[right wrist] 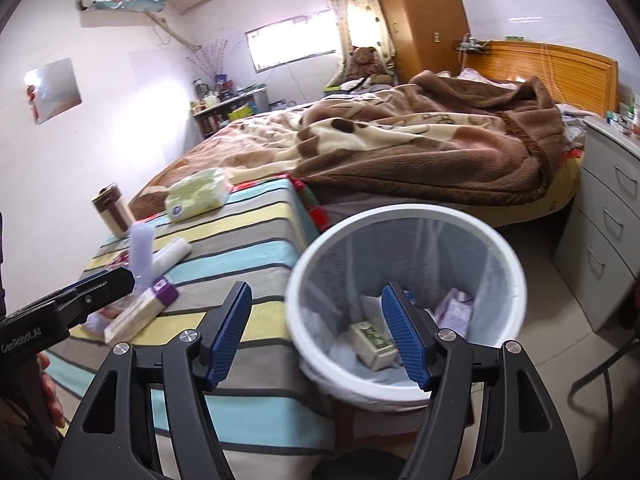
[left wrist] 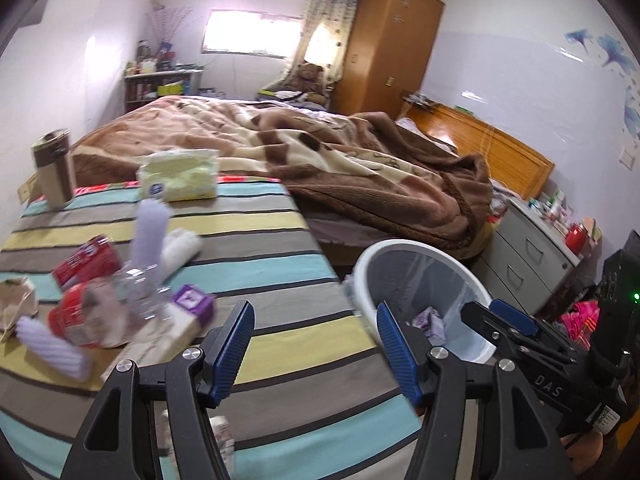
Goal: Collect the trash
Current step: 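Reach the left tool to the white foam net sleeve while the right tool approaches the patterned paper cup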
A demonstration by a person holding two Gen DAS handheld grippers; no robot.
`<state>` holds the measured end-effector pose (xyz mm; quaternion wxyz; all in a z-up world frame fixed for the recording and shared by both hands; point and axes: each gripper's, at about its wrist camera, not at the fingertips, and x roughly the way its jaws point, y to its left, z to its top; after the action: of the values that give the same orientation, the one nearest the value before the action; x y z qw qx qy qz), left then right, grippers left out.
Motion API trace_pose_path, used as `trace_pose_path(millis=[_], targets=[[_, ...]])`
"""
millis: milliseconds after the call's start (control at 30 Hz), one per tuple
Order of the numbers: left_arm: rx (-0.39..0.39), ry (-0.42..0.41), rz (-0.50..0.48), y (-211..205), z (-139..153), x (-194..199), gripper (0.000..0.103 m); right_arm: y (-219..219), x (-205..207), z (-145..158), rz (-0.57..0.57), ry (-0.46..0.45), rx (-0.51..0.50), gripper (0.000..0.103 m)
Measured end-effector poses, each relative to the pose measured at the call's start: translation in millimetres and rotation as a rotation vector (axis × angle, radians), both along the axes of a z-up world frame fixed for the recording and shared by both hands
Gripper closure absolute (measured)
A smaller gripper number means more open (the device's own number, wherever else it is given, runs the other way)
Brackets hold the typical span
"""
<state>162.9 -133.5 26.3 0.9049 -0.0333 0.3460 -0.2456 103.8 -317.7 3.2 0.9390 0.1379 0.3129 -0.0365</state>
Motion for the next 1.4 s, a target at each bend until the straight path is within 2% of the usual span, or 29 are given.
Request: trace_pose_path(millis=[600, 867, 1033, 1133, 1267, 1400], targets=[[-0.021, 0.045, 0.299, 152.9, -19.0, 1.0, 0.039, 86.2, 6.6, -22.9, 0.237, 0.083, 0.043, 0.034], [-0.009, 0.083, 0.374, 191.3, -33.6, 8.1, 0.039, 124.1, 7.1, -33.5, 0.341, 0.134, 0.047, 0.034], [-0.007, 0.121, 0.413, 212.3, -46.6, 15.2, 0.039, 137.4, 5.4, -41.7, 0.368, 0.174, 0.071, 0.034], [-0.051, 0.166, 0.417, 224.4, -55.5, 21.9, 0.039, 143.6, 6.0, -45.6, 0.372, 0.192, 0.081, 0.034], [-0.071, 0.176, 0.439, 233.6, -59.7, 30.6, 0.039, 151.5, 7.9, -47.1, 0.391, 0.197, 0.108, 0.034], [-0.149, 0.23, 0.436, 241.3, -69.7, 44.9, 0.039, 164.0, 9.6, -49.4, 0.424, 0.206, 0.107, 0.034]])
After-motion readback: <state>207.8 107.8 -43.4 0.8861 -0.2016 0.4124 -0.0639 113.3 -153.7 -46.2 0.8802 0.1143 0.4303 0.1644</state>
